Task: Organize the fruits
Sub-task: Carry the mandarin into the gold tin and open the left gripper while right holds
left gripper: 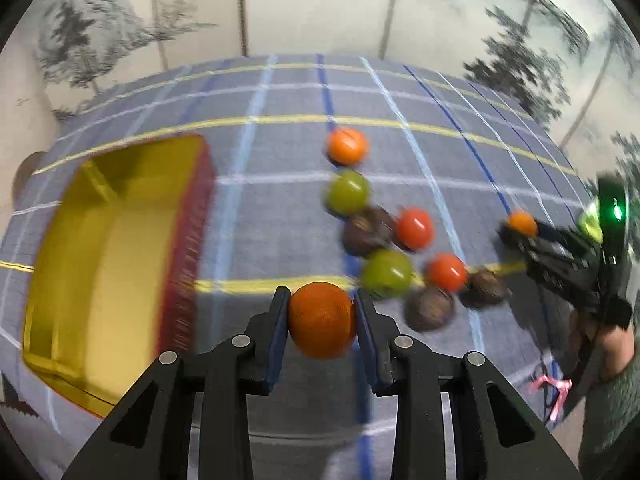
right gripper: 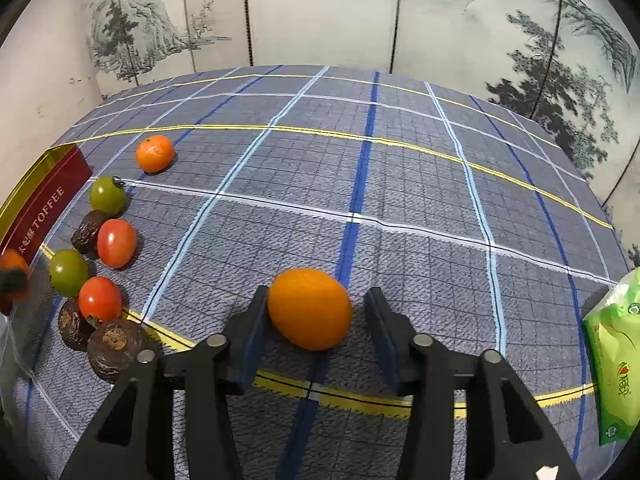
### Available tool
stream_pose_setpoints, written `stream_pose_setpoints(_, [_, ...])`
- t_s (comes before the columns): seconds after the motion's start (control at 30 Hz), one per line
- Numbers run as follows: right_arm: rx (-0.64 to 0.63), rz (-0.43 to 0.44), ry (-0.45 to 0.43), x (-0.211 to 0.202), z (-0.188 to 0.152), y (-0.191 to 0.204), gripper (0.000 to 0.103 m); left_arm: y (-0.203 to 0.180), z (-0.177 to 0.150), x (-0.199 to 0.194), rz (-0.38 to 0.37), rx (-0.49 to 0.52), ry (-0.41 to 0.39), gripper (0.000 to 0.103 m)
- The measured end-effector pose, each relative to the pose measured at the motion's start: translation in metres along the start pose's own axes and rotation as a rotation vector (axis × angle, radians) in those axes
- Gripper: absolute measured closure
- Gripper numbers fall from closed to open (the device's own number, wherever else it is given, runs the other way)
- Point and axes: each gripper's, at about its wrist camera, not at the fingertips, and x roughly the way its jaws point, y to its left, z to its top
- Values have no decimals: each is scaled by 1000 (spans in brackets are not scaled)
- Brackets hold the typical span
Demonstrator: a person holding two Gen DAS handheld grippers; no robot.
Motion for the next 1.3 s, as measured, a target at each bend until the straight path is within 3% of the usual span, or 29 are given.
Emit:
stream_pose_setpoints(0.27, [6,5,-1,0,0,-2,55,68,23,-7,132,-77,-39,70])
stream_pose_setpoints(0.4, [29,-6,4,2,1,-5,45,103,27,0,190,-116,-18,70])
stream_pose_setpoints(0.53, [40,-14,10,4,2,-6,38,130,23,9,226,-148,6,70])
stream_pose_setpoints(0.77, [51,-27,9,3,2,-5,38,160,13,27,249,-187,62,70])
stream_pose_setpoints(0.9, [50,-30,4,2,1,-2,45,167,8,36,240,-202,86,70])
stream_pose_setpoints(0.97, [44,-26,2,1,1,2,57,169,8,37,231,-202,81,70])
stream_pose_setpoints(1.07, [30,-26,3,0,2,8,68,170,8,38,225,-196,79,70])
stream_pose_setpoints(1.3, [43,-38,14,1,5,11,69,172,8,38,220,-196,69,69])
